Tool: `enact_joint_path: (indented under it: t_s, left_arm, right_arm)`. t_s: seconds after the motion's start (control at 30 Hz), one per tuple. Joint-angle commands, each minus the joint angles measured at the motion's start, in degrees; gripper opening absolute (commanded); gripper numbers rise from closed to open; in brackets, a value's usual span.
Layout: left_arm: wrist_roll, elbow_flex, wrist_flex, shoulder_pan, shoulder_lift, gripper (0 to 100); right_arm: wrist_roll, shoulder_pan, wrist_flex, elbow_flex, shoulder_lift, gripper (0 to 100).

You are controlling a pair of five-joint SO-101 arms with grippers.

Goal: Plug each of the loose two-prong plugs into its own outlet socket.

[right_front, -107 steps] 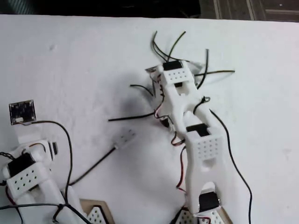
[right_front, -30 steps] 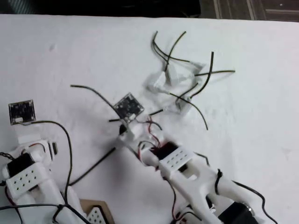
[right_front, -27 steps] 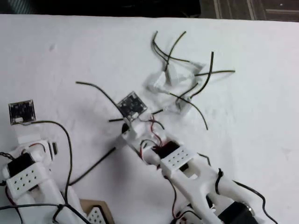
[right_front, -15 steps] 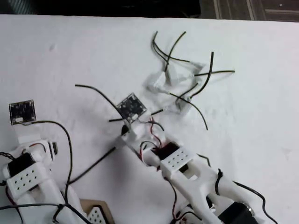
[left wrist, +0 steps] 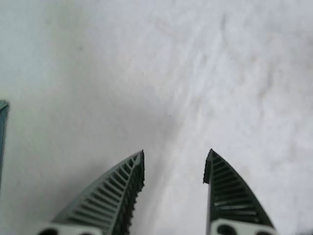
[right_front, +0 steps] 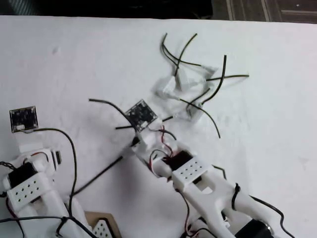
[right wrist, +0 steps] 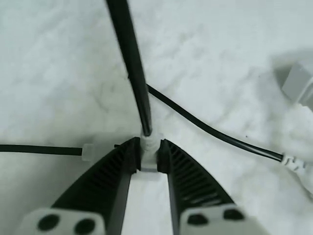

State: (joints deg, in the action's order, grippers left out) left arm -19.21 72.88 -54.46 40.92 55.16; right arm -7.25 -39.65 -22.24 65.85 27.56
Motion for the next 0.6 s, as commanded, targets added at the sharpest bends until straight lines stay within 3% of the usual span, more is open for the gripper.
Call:
enact_joint_path:
  t_s: [0.0,0.1,0.57]
  left_arm:
    - [0.35,-0.26,0.97,-0.4,1.01,21]
    - [0.35,-0.26,0.97,-0.4,1.01,21]
    - [0.35,-0.26,0.97,-0.4,1.01,21]
  right_arm:
    - [-1.41,-0.66,-2.95,-0.26,-0.48,1.7]
    - [-4.66,-0.66,-4.18,-0.26,-0.75,1.7]
    - [-5.36,1.01,-8.66,-0.62,-0.92,1.7]
